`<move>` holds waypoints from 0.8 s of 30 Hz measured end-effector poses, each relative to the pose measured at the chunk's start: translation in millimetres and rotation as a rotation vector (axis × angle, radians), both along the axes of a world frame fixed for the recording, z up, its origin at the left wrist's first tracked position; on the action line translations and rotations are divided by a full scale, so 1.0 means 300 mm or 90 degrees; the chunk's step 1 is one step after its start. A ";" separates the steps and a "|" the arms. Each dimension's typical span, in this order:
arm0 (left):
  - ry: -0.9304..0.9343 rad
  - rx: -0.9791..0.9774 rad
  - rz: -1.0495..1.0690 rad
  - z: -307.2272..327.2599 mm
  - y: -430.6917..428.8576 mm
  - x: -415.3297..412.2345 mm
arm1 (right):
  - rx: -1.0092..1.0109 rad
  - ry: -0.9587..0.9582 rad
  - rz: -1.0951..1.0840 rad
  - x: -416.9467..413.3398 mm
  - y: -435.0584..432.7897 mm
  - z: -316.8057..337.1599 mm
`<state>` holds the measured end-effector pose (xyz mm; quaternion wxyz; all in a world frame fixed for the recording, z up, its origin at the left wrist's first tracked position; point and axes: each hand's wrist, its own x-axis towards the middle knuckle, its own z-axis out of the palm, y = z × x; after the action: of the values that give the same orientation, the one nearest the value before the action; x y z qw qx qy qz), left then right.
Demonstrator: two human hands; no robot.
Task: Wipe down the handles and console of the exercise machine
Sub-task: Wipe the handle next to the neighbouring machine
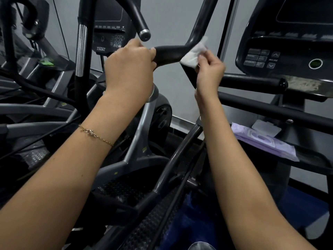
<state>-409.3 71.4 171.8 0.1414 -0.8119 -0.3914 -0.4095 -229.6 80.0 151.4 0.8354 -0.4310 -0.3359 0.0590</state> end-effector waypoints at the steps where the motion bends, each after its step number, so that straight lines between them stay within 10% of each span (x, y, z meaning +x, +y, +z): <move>1: -0.004 -0.003 -0.002 0.001 -0.001 -0.001 | -0.037 -0.091 -0.039 -0.008 0.002 0.022; 8: -0.018 -0.024 0.001 0.001 -0.007 0.002 | -0.087 -0.439 -0.156 -0.126 -0.007 -0.035; 14: -0.037 -0.044 -0.009 0.006 -0.009 0.003 | -0.232 -0.422 -0.148 -0.031 0.013 0.077; 24: -0.128 -0.186 -0.107 -0.012 -0.028 -0.112 | -0.080 -0.474 -0.151 -0.191 -0.070 -0.022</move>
<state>-443.1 63.1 168.2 -0.0523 -0.8087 -0.3894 -0.4378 -287.0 59.1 144.8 0.6296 -0.5089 -0.5595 -0.1778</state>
